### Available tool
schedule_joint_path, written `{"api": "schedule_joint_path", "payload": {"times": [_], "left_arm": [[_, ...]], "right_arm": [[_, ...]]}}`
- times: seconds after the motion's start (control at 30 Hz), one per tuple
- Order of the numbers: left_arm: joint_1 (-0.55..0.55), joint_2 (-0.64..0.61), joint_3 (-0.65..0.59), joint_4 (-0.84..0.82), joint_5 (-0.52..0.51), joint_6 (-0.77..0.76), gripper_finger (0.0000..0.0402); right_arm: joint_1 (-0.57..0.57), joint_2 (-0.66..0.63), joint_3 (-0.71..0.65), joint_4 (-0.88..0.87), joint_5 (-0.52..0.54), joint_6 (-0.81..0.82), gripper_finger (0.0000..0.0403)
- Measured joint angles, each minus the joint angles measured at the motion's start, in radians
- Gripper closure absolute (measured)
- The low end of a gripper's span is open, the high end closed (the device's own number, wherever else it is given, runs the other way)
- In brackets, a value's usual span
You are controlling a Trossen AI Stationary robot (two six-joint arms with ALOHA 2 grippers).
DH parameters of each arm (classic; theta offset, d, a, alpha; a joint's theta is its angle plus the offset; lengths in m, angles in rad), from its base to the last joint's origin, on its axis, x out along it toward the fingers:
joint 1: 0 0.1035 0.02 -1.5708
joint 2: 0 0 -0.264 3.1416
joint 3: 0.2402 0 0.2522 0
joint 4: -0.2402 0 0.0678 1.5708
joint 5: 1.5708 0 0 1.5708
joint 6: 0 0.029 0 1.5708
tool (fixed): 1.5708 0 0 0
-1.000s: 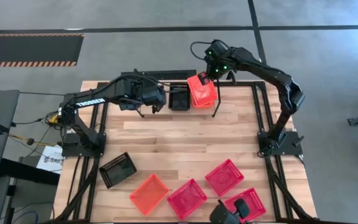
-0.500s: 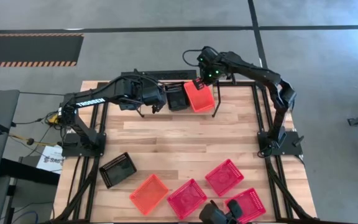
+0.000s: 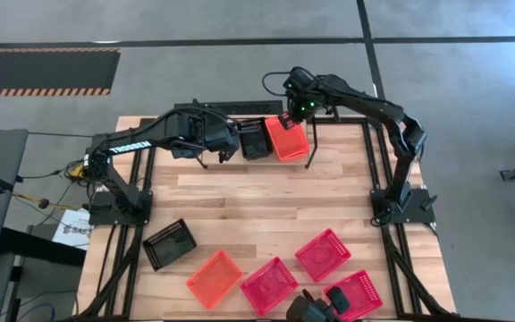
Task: Stack baskets on shelf by color
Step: Stack the top orange bin on top of the orange bin on the shelf
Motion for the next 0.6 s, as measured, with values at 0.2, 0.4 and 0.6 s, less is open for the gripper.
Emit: {"api": "schedule_joint_path", "payload": {"times": [0.2, 0.4, 0.6], "left_arm": [[0.000, 0.000, 0.000, 0.000, 0.000, -0.002, 0.0304], [0.000, 0.000, 0.000, 0.012, 0.006, -0.007, 0.0304], [0.000, 0.000, 0.000, 0.026, 0.007, -0.009, 0.0304]], "right_arm": [[0.003, 0.000, 0.055, -0.014, 0.019, -0.018, 0.0257], [0.021, -0.001, 0.157, -0.049, 0.019, -0.061, 0.0242], [0.034, 0.001, 0.173, -0.062, -0.013, -0.113, 0.0267]]}}
